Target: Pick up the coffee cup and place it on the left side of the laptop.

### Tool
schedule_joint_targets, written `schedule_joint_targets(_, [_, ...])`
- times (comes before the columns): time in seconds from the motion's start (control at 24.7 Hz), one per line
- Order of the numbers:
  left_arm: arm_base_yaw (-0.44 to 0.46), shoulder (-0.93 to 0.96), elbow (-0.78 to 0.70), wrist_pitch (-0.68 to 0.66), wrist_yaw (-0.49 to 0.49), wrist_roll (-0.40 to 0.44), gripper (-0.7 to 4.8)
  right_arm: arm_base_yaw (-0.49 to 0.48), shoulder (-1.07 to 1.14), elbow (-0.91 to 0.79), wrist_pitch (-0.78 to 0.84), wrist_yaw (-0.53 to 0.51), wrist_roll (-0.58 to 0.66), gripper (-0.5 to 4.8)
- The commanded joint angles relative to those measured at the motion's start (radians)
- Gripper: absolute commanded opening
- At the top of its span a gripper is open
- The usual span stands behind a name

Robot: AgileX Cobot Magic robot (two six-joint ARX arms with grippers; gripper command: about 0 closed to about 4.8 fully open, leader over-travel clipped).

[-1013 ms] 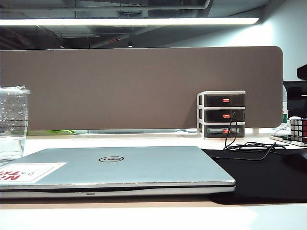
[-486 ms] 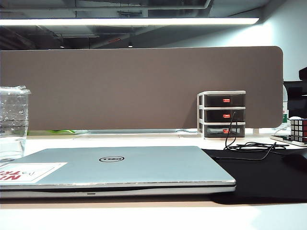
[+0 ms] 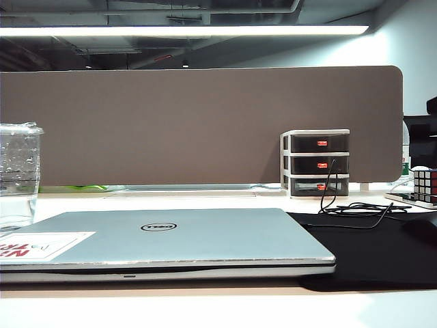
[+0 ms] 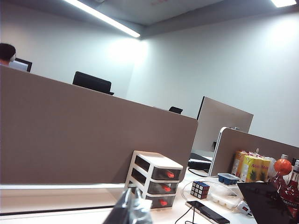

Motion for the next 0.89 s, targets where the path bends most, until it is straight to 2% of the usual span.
schedule_joint_targets(0.04, [0.001, -0.078, 0.002, -0.083, -0.016, 0.006, -0.05, 0.000, -0.002, -0.005, 0.014, 0.002, -0.003, -0.01])
schedule_joint_targets(0.16, [0.001, -0.172, 0.002, -0.199, -0.055, 0.058, -0.05, 0.000, -0.002, -0.005, 0.014, 0.003, -0.003, -0.01])
schedule_joint_targets(0.41, [0.001, -0.371, 0.002, -0.553, -0.142, 0.224, -0.05, 0.000, -0.002, -0.005, 0.014, 0.003, -0.003, -0.01])
schedule_joint_targets(0.49, [0.000, -0.364, 0.003, -0.586, -0.143, 0.267, -0.06, 0.000, -0.002, -0.005, 0.014, 0.006, -0.004, -0.01])
schedule_joint_targets(0.65, [0.000, -0.365, 0.003, -0.683, -0.215, 0.427, -0.06, 0.001, -0.002, -0.005, 0.015, 0.029, -0.004, -0.01])
schedule_joint_targets(0.77, [-0.010, -0.365, 0.003, -0.814, -0.273, 0.531, -0.06, 0.000, -0.002, -0.005, 0.019, 0.096, -0.008, -0.01])
schedule_joint_targets(0.85, [-0.027, -0.365, 0.003, -0.847, -0.308, 0.558, -0.06, 0.000, -0.002, -0.005, 0.030, 0.131, -0.008, -0.01])
schedule_joint_targets(0.89, [-0.057, -0.365, 0.003, -0.873, -0.336, 0.614, -0.06, 0.000, -0.002, -0.005, 0.046, 0.174, -0.008, -0.01])
